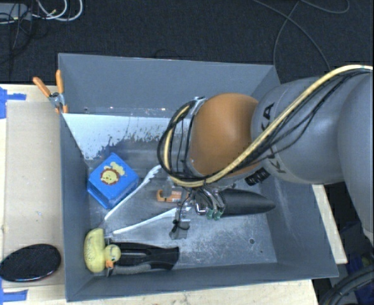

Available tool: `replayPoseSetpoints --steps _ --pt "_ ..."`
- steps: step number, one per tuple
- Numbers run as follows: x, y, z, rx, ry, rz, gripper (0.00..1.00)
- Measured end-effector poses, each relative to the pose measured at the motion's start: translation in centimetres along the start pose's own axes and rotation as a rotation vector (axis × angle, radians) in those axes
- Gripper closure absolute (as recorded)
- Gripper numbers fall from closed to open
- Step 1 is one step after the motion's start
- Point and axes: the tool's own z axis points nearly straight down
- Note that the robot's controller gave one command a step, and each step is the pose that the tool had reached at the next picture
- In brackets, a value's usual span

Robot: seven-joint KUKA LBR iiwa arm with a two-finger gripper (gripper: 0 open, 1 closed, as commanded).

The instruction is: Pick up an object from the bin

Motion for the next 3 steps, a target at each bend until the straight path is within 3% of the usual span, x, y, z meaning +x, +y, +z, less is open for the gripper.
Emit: replayPoseSetpoints --steps 1,2,3 --pt "-0.2 -0.1 -0.4 -0.001 -0.008 0.005 0.00" --pt "2.6 2.9 5.8 0.000 -0.007 -0.144 0.00" --pt "5.5 5.5 3.9 0.000 -0.013 -0.072 0.00"
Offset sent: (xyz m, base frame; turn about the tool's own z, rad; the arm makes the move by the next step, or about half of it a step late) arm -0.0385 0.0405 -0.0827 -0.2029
